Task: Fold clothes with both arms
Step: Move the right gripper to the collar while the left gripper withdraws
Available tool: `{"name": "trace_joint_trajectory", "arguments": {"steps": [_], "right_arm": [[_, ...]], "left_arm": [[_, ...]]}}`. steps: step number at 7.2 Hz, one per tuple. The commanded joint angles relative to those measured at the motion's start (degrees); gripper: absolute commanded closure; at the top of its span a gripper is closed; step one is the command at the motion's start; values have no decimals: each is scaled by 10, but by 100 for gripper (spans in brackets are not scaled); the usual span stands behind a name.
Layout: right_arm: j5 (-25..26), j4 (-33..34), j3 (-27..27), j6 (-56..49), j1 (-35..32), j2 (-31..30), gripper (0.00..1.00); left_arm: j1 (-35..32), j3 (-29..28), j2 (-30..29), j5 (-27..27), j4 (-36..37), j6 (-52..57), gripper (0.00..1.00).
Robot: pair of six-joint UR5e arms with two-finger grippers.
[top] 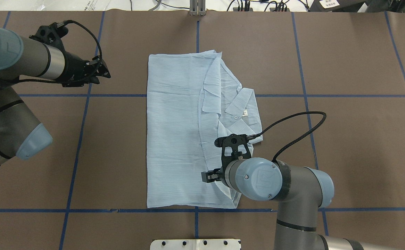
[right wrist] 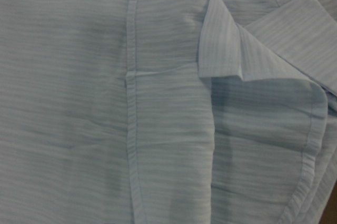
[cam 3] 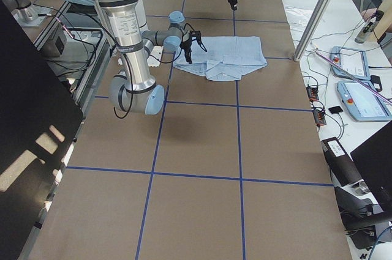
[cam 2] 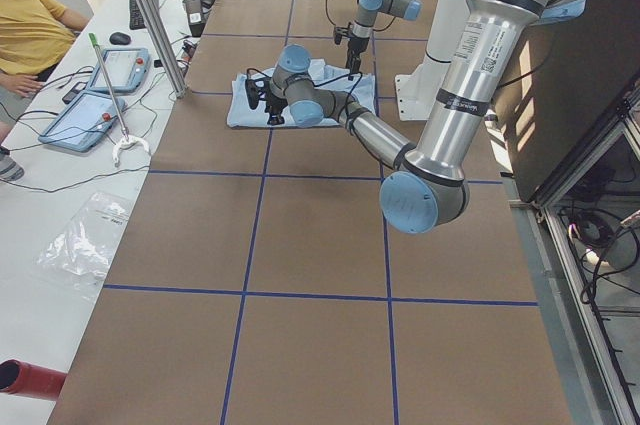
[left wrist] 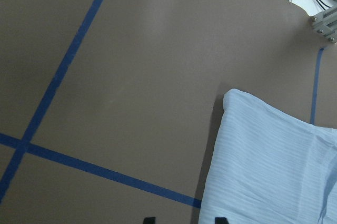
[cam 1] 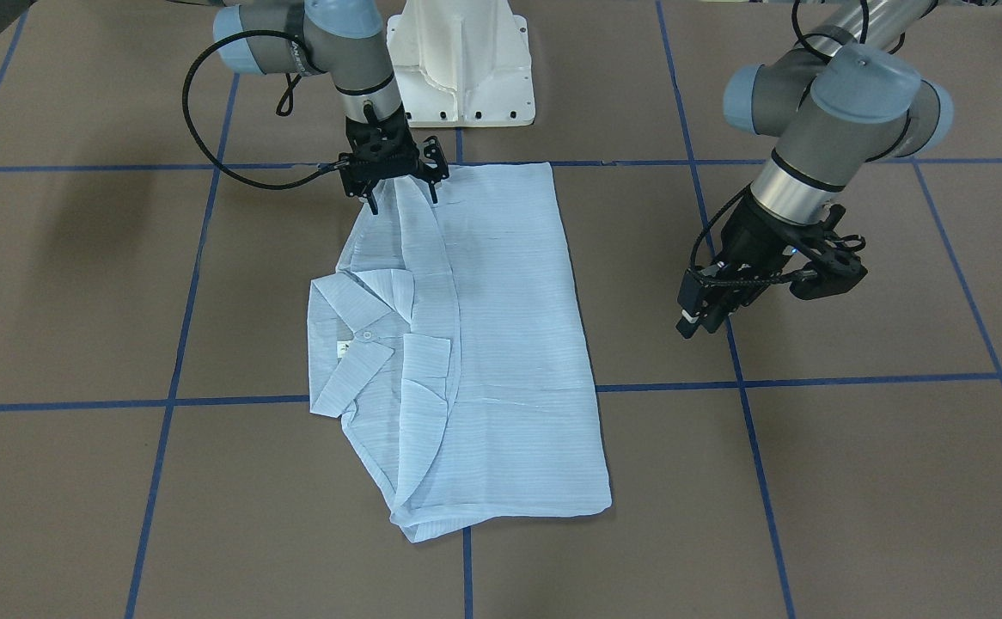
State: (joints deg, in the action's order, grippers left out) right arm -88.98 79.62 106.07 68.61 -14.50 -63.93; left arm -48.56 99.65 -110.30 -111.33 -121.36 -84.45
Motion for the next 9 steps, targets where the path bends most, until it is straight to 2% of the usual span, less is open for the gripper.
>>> {"name": "trace_joint_trajectory", "arguments": {"steps": [1,3,9], "right_arm": [[5,13,-9,-131,7,2,0],[4,70,-10,-163,8,26,0],[4,77,-23,-187,4,13,0]], "left_arm": [[0,3,3,0,4,3,52],[0,1,3,0,3,3,52],[0,4,3,-1,4,2,52]]}}
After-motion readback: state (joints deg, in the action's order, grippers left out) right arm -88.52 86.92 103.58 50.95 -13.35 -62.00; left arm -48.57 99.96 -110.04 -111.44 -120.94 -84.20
